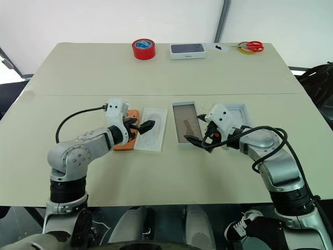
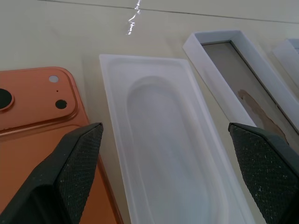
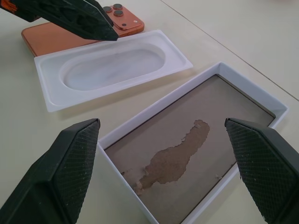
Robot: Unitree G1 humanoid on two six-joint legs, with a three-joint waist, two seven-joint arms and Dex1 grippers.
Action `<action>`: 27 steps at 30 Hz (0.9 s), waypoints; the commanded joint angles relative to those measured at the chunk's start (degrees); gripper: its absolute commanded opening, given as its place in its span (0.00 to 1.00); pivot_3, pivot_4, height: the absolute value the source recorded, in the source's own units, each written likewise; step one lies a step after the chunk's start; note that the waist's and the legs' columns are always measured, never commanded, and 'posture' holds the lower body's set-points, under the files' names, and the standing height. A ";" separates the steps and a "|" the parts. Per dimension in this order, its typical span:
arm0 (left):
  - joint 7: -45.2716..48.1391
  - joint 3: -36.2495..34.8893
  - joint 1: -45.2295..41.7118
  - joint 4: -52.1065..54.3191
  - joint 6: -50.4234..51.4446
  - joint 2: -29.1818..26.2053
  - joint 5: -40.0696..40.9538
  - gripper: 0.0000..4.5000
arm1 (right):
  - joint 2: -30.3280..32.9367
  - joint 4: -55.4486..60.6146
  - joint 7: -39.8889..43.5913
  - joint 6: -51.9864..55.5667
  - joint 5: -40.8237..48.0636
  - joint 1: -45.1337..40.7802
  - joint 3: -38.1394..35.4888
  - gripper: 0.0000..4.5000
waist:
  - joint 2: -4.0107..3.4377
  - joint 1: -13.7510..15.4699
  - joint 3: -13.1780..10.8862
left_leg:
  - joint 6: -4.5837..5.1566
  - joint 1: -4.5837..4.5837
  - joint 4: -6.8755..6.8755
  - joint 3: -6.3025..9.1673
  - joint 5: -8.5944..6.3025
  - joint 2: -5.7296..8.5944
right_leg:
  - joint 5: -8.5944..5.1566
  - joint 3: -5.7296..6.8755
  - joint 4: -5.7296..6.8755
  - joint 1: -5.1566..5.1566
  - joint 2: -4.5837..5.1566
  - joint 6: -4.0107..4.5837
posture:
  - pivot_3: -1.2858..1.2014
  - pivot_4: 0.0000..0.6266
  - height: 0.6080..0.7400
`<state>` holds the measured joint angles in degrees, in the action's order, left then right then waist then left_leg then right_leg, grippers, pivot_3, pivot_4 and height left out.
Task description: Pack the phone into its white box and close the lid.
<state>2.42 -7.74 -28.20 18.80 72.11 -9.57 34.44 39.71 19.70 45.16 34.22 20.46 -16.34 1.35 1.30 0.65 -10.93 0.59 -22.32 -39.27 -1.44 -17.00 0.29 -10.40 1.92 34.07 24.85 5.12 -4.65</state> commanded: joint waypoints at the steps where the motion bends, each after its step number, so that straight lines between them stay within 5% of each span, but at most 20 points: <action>1: -1.18 -1.94 -1.99 0.06 3.88 0.81 0.37 1.00 | -0.06 2.92 -0.63 0.00 0.63 0.43 -1.18 0.99 | 0.00 0.02 0.00 | 0.00 0.00 0.00 0.00 0.00 0.00 | -0.02 0.00 0.00 0.00 0.00 0.03 | 0.52 0.24 0.97; 15: -0.83 -13.06 -10.70 -7.18 20.30 8.88 -0.10 1.00 | 7.01 6.72 7.32 -2.50 -1.23 -0.27 3.17 0.99 | 0.05 0.00 -0.03 | 0.00 0.00 -0.01 0.01 0.00 0.04 | -0.05 0.01 -0.03 -0.02 0.00 0.08 | 0.52 0.24 0.97; 18: -1.64 -14.41 -11.40 -8.46 20.39 9.15 -1.56 0.81 | 8.80 6.46 8.81 -3.66 -3.46 -1.04 5.28 1.00 | 0.05 0.01 -0.03 | -0.01 0.01 -0.01 0.01 0.00 0.05 | -0.05 0.02 -0.02 -0.02 -0.02 0.08 | 0.52 0.24 0.97; 25: -1.42 -14.40 -11.80 -9.55 20.39 9.06 -3.95 0.01 | 10.49 3.02 12.38 -6.15 -9.03 -4.46 11.49 1.00 | 0.08 0.11 -0.04 | -0.06 -0.01 -0.01 0.02 0.04 0.04 | -0.04 0.02 -0.03 -0.02 0.01 0.08 | 0.52 0.24 0.97; 27: -1.31 -14.75 -11.98 -9.78 20.38 9.02 -4.45 0.01 | 9.88 0.35 13.00 -6.75 -10.62 -6.52 13.18 1.00 | 0.09 0.07 -0.04 | -0.10 -0.01 -0.01 0.02 0.05 0.04 | -0.05 0.01 -0.03 -0.02 0.02 0.10 | 0.52 0.24 0.97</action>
<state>1.03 -22.32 -39.18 8.62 92.00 -0.57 30.55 49.82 21.20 57.58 28.84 11.28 -21.08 14.24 1.39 0.73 -10.97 0.46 -22.32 -39.28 -1.43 -16.93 0.33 -10.47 1.94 34.04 24.84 5.15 -4.51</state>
